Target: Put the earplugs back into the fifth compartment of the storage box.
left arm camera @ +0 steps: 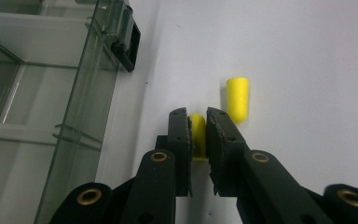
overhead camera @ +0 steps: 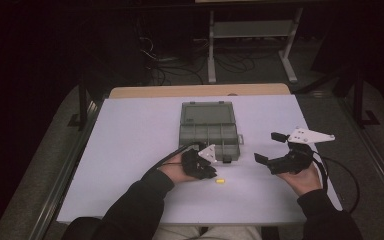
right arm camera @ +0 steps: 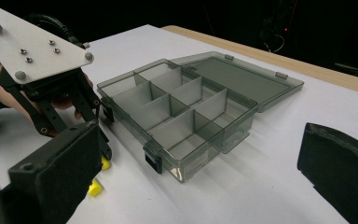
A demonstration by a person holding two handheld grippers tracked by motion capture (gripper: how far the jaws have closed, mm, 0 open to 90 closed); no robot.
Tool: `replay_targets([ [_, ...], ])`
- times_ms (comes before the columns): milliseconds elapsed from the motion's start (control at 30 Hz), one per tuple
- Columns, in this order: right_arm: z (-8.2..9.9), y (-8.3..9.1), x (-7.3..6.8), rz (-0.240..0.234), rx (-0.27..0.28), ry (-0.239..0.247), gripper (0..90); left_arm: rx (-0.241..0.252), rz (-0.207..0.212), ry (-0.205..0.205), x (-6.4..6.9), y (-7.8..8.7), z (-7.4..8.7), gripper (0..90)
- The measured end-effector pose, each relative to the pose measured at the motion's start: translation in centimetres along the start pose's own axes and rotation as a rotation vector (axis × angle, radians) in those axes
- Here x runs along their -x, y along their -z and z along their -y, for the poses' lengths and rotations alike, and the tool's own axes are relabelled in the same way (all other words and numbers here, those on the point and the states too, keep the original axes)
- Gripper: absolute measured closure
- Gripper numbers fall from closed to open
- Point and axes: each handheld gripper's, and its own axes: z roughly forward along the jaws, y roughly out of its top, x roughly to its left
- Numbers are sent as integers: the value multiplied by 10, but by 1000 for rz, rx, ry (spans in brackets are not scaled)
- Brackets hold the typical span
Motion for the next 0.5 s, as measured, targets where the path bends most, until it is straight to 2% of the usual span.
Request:
replay_targets([
  [233, 0, 0, 0, 1, 1, -2, 0, 28, -8, 13, -4, 15, -3, 816],
  [500, 0, 1, 0, 5, 5, -5, 0, 56, -26, 7, -8, 37, -10, 816],
])
